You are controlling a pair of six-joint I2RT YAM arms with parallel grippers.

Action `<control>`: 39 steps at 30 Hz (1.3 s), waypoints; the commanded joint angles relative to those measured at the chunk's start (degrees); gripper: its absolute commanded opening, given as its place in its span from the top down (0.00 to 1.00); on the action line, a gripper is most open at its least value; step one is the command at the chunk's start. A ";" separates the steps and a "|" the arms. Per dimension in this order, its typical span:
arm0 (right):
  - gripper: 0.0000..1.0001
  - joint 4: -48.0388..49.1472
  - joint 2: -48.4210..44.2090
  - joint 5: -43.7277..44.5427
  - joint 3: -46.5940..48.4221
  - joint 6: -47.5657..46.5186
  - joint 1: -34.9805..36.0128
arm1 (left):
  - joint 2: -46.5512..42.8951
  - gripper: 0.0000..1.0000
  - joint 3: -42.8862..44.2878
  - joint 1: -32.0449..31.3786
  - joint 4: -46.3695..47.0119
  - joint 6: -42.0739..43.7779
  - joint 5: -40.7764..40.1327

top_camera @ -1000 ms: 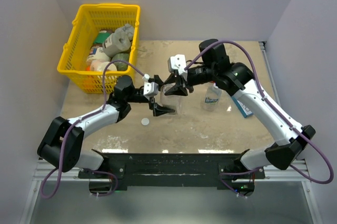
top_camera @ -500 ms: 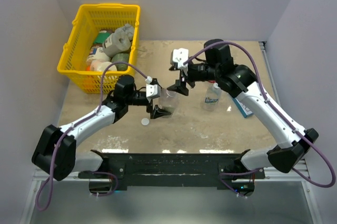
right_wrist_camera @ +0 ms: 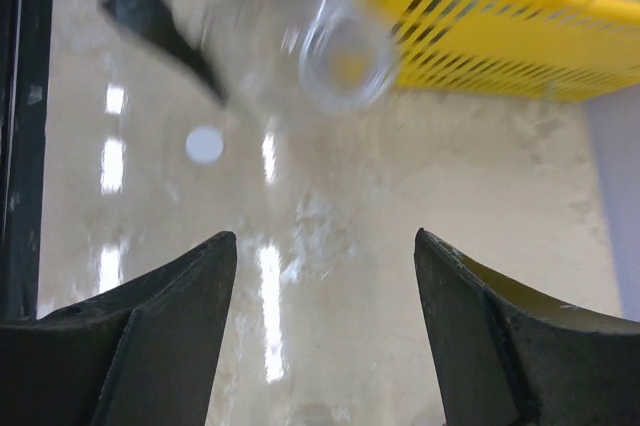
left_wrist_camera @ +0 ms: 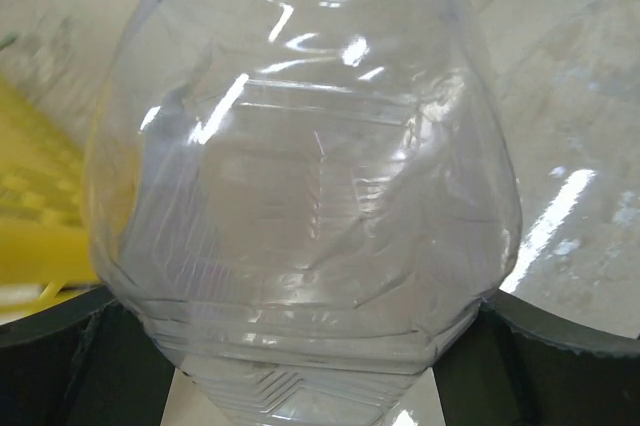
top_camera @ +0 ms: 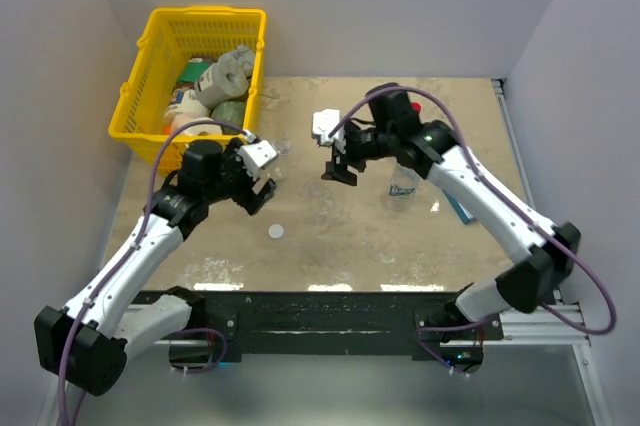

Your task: Screw on the bottle caps

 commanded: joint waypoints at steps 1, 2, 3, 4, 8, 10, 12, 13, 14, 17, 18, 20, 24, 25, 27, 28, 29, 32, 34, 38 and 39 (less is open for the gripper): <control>0.30 -16.45 11.19 -3.96 4.31 -17.89 0.53 | -6.23 1.00 4.77 6.96 -9.87 -2.27 -7.45; 0.32 -19.96 12.79 -3.61 5.27 -23.75 1.32 | -6.85 1.00 5.99 7.93 -10.31 -3.58 -7.54; 0.33 -21.04 14.72 -3.00 6.76 -26.24 2.02 | -7.47 1.00 6.70 9.77 -10.32 -4.81 -8.15; 0.35 -21.48 17.61 -2.39 7.30 -28.27 2.90 | -8.09 1.00 7.49 10.83 -10.32 -7.78 -9.20; 0.37 -21.91 25.95 -1.07 11.16 -37.22 8.69 | -7.74 1.00 13.01 16.46 -8.48 -15.53 -8.42; 0.37 -23.76 29.57 1.04 14.94 -40.93 11.77 | -6.69 1.00 15.14 19.71 -7.33 -19.30 -6.75; 0.36 -24.39 33.01 2.18 16.87 -45.06 13.45 | -6.25 1.00 17.16 22.86 -6.11 -21.68 -5.26; 0.36 -24.56 33.72 2.63 17.15 -48.30 15.11 | -6.25 1.00 17.51 23.49 -5.75 -22.92 -4.91; 0.35 -24.30 35.12 3.07 17.15 -49.72 15.91 | -6.07 1.00 18.30 23.93 -5.14 -23.28 -4.64; 0.34 -24.47 37.41 5.17 17.23 -54.20 18.55 | -6.60 1.00 18.92 24.90 -3.99 -24.86 -3.67; 0.35 -25.34 39.24 5.53 18.19 -55.44 19.08 | -6.68 1.00 19.10 25.08 -3.73 -25.04 -3.32; 0.35 -26.40 41.01 6.67 18.99 -57.37 20.22 | -6.77 1.00 19.10 25.08 -3.81 -25.30 -2.97; 0.36 -25.80 43.48 8.69 19.69 -59.75 21.10 | -7.91 1.00 18.23 25.08 -4.17 -25.39 -1.74; 0.36 -25.53 44.09 8.78 20.04 -59.75 21.10 | -8.18 1.00 18.05 25.08 -4.17 -25.39 -1.65; 0.36 -25.88 45.23 9.57 21.88 -60.19 21.10 | -8.44 1.00 17.34 25.08 -4.25 -25.39 -1.74; 0.36 -26.06 46.54 9.84 22.50 -60.19 21.19 | -8.44 1.00 17.08 25.08 -4.17 -25.48 -1.65; 0.36 -26.75 47.25 10.10 23.38 -60.19 21.10 | -8.44 1.00 16.73 25.08 -4.08 -25.57 -1.56; 0.36 -27.99 49.53 10.19 26.63 -59.93 21.10 | -8.62 1.00 15.94 25.08 -3.64 -25.83 -0.95; 0.36 -27.99 50.60 10.36 28.39 -59.49 21.10 | -8.62 1.00 15.67 25.08 -3.11 -26.09 -0.33; 0.38 -29.39 53.14 11.77 30.50 -60.19 21.10 | -8.62 1.00 14.88 25.08 -3.02 -26.01 0.02; 0.39 -30.09 53.50 12.12 31.29 -60.54 21.10 | -8.88 1.00 14.79 25.08 -2.94 -26.01 0.02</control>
